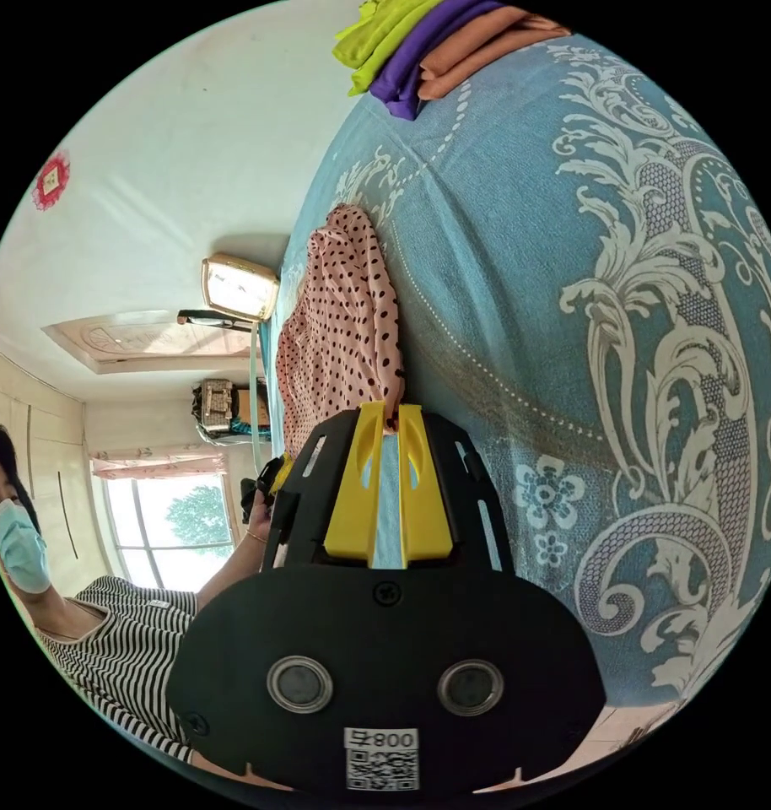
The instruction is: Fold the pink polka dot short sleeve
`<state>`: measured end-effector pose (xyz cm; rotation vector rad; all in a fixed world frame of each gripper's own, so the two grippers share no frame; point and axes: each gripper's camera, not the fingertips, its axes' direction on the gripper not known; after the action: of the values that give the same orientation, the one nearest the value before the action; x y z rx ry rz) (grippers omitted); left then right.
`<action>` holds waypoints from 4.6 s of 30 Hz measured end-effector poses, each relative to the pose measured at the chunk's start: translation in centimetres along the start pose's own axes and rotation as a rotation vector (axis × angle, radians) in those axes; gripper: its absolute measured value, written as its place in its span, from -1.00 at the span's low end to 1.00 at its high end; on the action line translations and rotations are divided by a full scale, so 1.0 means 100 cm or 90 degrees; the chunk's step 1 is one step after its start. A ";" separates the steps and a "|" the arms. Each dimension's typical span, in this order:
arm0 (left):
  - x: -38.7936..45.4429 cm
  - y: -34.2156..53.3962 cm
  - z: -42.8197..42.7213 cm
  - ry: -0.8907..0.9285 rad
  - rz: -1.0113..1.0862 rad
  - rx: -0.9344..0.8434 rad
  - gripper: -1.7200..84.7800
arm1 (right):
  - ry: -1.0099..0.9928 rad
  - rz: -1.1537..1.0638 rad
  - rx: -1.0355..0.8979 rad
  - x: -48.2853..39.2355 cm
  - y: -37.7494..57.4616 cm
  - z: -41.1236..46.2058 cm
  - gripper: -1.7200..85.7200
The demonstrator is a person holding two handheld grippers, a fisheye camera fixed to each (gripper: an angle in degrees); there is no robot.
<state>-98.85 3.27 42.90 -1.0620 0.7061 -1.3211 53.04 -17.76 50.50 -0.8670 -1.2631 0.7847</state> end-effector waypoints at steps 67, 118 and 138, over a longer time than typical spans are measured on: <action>0.076 0.483 0.313 -0.319 0.829 -0.212 -0.93 | -0.140 -0.005 -0.026 0.060 0.089 -0.065 -0.81; -0.089 0.253 0.053 -0.057 0.307 -0.052 -0.93 | -0.034 -0.170 -0.133 -0.136 -0.046 0.285 -0.94; -0.198 0.109 -0.065 0.088 -0.013 -0.029 -0.92 | 0.099 -0.154 -0.253 -0.149 -0.060 0.514 -0.91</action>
<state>-103.35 20.38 27.40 -1.0228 0.8335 -1.4123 0.18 -27.83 53.53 -1.0464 -1.3747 0.2696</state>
